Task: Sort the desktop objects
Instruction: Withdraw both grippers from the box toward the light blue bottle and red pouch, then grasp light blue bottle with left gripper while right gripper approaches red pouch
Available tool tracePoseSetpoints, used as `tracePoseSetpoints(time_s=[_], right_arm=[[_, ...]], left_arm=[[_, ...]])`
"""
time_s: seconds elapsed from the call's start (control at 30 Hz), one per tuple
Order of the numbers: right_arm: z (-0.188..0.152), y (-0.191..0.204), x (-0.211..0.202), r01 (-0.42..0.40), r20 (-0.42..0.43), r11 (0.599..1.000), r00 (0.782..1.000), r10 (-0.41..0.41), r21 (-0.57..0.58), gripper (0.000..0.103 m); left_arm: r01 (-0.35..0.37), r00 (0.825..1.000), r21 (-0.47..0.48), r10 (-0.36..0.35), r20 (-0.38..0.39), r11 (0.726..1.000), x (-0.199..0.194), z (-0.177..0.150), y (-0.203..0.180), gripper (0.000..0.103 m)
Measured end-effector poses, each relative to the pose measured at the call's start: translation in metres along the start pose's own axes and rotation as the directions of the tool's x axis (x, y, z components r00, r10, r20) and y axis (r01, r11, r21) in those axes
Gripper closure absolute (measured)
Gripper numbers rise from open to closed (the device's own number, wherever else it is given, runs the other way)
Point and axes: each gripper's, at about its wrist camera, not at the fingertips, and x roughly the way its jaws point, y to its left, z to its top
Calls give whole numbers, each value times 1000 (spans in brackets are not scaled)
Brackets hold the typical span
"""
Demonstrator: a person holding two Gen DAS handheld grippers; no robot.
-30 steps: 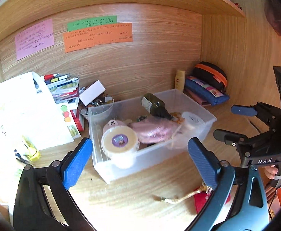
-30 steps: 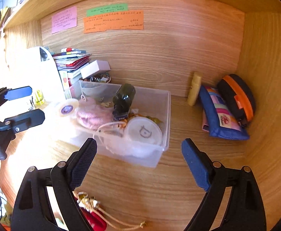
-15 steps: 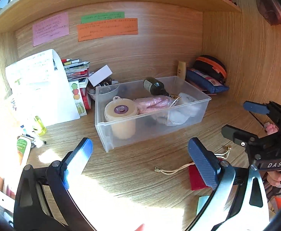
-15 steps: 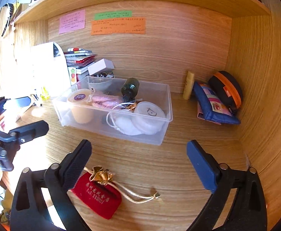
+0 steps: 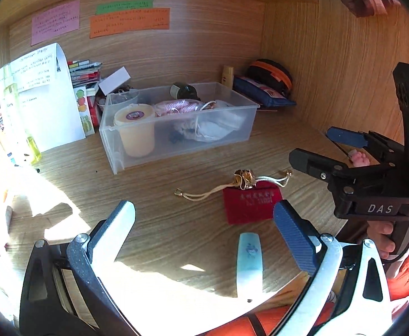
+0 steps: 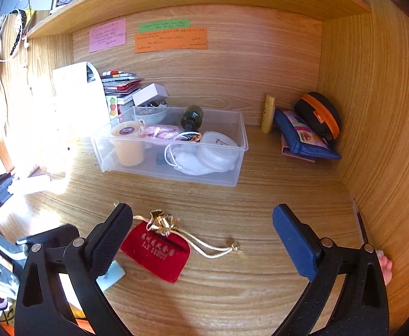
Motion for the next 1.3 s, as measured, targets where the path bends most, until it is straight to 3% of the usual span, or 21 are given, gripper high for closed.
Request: tracePoseSetpoints(time_s=[0.27,0.37,0.53,0.63,0.9,1.1,1.3], right_arm=[[-12,-11,-1,7,-32,998,999,-6,57,3],[-13,-10,-5,13,-24,999,1000,-12,47,3],[-15,-4,-2,21,-39,999,999,-20,29,3],[-16,-1,2,20,-51,1000,999,-19,23,3],[-21,-9,6,28,-75,998,997,-24,52,3],[-22,-13,9,-17,-99,996,995,26,91,3],[-27,-1,15,-27,-119,997,992,34,66,3]], left_arm=[[18,1000,22,-18,-8,1000,-2,-16,-13,2],[-32,999,65,30,33,997,-6,-21,-22,2],[-13,999,124,8,43,992,-6,-30,-39,4],[-9,1000,149,7,18,989,1,-35,-46,16],[29,998,104,-24,-52,994,18,-43,-40,47],[39,997,97,-32,-75,994,24,-48,-37,59],[41,996,87,-34,-83,995,26,-51,-34,61]])
